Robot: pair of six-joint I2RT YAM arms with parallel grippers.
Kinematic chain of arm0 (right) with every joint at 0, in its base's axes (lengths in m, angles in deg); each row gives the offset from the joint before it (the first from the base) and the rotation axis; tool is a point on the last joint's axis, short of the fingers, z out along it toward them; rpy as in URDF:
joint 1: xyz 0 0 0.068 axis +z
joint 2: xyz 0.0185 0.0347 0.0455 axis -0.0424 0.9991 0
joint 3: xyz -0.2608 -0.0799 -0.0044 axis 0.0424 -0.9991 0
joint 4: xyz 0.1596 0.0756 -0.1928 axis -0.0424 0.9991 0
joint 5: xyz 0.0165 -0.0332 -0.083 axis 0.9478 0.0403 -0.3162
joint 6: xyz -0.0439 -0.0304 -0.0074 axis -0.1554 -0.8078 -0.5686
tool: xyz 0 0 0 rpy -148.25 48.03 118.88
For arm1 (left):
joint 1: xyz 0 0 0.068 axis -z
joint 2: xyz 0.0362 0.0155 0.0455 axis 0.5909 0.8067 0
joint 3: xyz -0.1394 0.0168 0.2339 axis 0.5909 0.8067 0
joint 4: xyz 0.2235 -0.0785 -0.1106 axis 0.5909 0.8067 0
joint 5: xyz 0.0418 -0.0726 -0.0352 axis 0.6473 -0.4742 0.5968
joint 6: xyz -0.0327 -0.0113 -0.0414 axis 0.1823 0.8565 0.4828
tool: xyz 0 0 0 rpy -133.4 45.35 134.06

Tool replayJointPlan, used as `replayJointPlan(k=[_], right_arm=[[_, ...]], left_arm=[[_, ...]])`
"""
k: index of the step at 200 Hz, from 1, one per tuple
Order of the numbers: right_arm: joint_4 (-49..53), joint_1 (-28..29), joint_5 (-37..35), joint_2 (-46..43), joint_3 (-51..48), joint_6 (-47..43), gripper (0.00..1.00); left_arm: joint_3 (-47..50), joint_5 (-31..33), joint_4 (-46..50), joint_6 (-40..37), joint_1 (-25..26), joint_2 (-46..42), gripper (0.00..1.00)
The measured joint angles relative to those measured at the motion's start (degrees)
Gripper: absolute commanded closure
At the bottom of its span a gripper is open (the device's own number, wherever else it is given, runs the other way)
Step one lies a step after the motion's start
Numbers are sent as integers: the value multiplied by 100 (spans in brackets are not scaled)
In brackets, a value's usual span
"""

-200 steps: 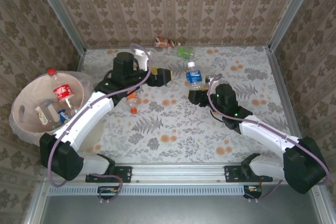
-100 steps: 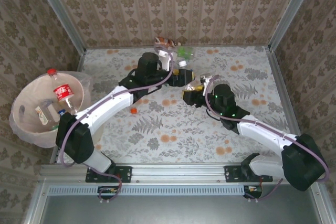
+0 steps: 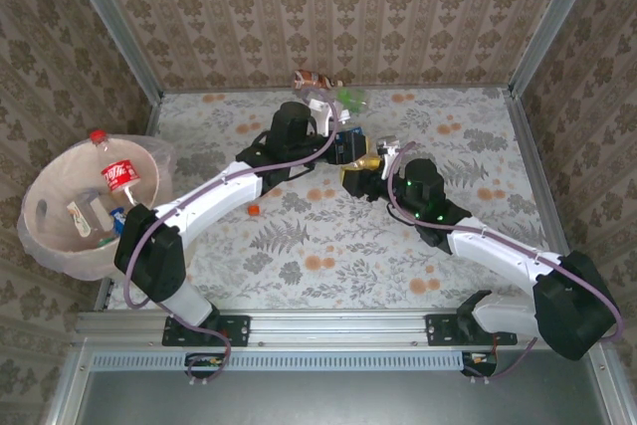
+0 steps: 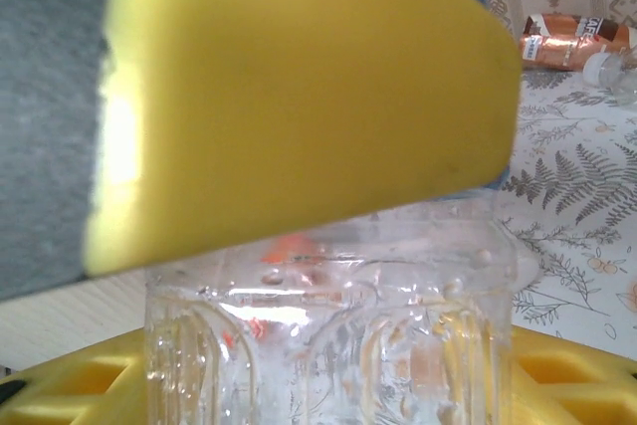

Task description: Put the plastic bottles in the bin

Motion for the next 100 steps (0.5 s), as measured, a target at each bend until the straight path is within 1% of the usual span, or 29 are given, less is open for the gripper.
replayJointPlan(k=[23,42,77,100], right_arm=[[52,-2,57,-2,24,-9,14],[188,11,256,-59,37,-181,1],[693,11,352,-599,35,-549,0],[1014,11,166,-1014,35,-782,0]], left_arm=[[15,-11,-42,22,-7,0,46],[37,33,11,11,-26,-13,45],[138,299,490,-164,-249,-365,47],[133,675,966,-367,-485,-796,48]])
